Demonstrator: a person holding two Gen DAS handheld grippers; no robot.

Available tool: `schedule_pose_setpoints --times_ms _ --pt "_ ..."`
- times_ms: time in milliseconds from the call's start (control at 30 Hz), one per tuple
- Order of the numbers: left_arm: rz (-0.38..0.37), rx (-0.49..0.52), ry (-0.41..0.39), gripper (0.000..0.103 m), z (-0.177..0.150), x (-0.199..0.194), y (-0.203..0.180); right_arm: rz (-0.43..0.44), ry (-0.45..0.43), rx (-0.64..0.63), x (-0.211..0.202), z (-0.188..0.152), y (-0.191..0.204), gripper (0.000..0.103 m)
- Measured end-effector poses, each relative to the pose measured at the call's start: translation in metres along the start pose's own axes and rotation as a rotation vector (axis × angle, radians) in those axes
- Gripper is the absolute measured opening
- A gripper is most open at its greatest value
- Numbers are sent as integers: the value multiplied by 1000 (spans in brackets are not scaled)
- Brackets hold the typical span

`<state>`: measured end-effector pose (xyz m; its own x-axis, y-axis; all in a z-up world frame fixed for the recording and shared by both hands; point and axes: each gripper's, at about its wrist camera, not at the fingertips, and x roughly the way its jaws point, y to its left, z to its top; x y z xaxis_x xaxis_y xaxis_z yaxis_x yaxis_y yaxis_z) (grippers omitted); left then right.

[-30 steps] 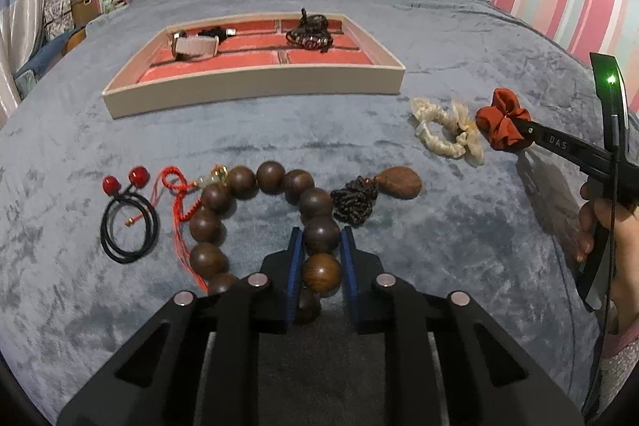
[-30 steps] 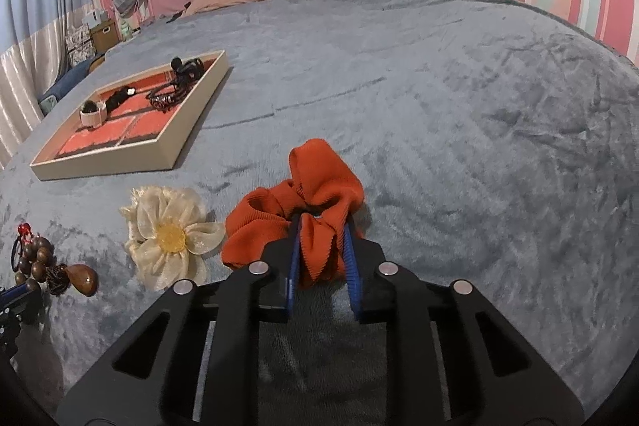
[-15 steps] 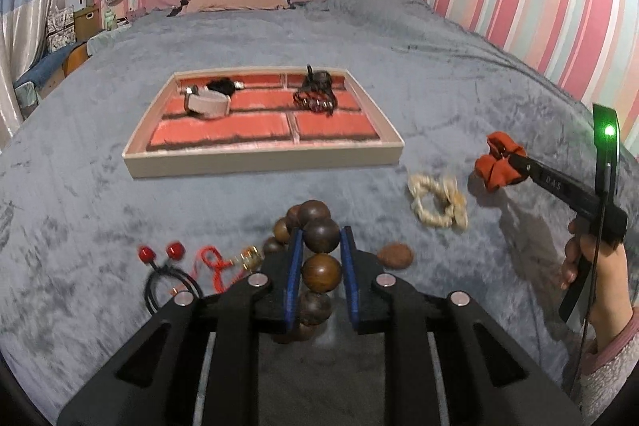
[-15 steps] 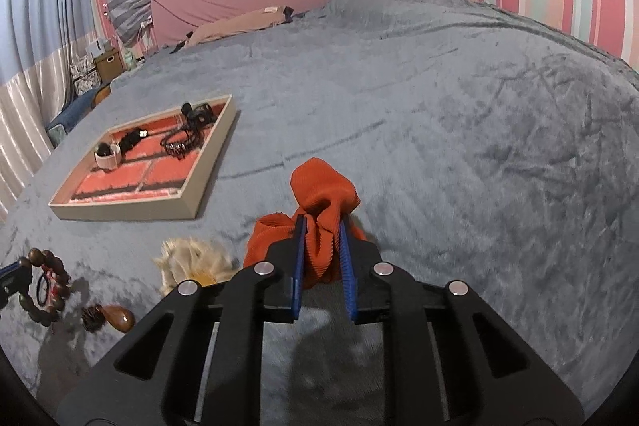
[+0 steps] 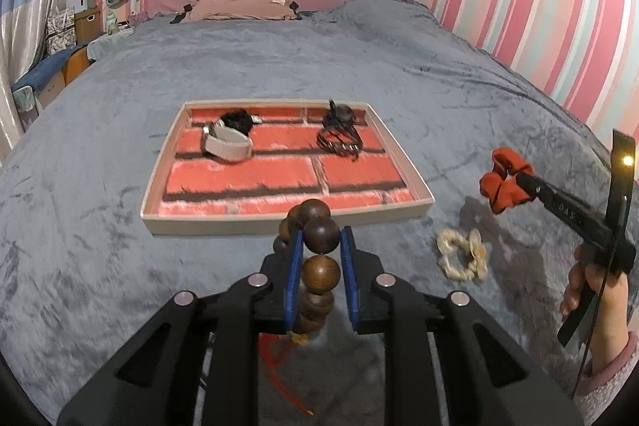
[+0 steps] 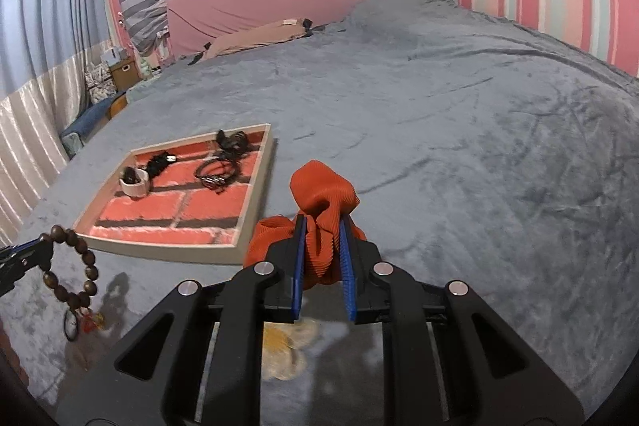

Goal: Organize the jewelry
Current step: 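Carry bead bracelet and orange scrunchie into the tray with both tools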

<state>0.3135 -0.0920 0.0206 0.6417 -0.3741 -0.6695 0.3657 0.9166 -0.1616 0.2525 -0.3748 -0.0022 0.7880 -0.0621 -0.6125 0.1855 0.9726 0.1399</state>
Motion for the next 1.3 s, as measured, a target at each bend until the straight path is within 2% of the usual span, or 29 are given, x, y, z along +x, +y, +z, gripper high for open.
schedule_pose_setpoints --times_ms 267,567,833,1100,1200,1300 --pt "49 21 -8 20 43 18 29 28 1 -49 20 18 45 16" --pt "97 -2 37 20 68 74 69 47 55 -76 75 30 94 16" --pt "132 -14 44 20 76 114 93 26 100 -100 120 27 122 16" --pt "200 -11 35 20 80 133 117 -4 136 -88 155 24 123 16" --pt "239 -12 50 20 77 144 125 -16 143 -90 162 23 125 16" --pt "247 -29 66 20 72 153 132 -29 154 -104 172 21 128 16"
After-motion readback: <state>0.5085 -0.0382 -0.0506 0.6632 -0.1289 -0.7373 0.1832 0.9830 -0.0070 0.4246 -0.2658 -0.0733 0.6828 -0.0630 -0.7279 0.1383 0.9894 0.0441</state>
